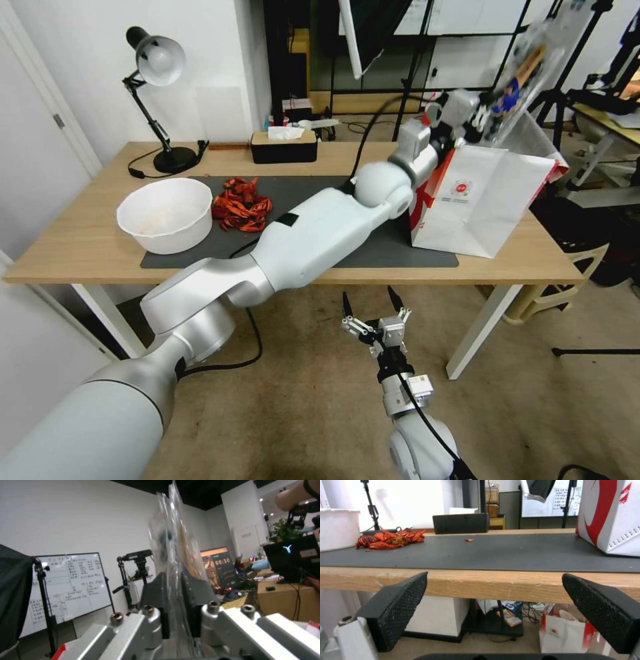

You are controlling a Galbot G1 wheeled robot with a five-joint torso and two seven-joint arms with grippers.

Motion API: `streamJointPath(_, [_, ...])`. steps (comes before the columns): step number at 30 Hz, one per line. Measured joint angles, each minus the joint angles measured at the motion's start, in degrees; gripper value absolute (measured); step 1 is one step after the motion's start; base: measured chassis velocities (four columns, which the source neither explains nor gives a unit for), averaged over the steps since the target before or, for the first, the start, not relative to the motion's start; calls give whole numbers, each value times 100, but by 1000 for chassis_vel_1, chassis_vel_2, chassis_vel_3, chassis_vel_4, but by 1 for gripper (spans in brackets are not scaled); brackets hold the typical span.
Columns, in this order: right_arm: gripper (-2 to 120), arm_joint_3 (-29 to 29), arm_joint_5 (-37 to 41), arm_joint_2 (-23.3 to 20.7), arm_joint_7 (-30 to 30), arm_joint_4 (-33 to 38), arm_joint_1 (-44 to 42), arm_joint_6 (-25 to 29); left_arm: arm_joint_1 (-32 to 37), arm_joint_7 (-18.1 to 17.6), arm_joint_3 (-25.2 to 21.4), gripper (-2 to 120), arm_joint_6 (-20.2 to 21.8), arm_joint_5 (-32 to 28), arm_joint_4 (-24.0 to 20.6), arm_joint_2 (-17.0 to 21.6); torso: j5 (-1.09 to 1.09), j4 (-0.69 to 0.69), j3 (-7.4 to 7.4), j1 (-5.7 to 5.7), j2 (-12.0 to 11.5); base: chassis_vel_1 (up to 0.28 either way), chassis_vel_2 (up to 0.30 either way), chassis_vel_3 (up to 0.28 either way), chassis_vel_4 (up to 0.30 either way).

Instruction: Close the takeout container lid, then place the container into the takeout bag.

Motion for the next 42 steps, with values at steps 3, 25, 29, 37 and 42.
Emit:
streamJointPath(3, [100,-1,0,-15,0,-7,0,-1,5,-16,-17,25,-1,5,0,38,0,-1,0,0,0,0,0,0,0])
streamJointPath(25, [100,-23,-34,9,7,103,-38,-81,253,-449,-361,99,469,-186,-870,968,-3,-2,0,0,0,0,0,0,0])
streamJointPath(29, [100,-27,-76,6,14,248,-88,-102,731,-649,-712,100,835,-116,-1645,1646,0,0,0,0,0,0,0,0,0])
streamJointPath(37, [100,104,-383,-84,421,635,-141,-262,3701,-744,-2822,100,1112,627,-3598,2902,0,-2,0,0,1,0,0,0,0])
streamJointPath(42, [100,163,-383,-143,540,750,-156,-347,5499,-746,-3931,100,636,1416,-4116,3322,-1,1,0,-2,1,0,0,0,0])
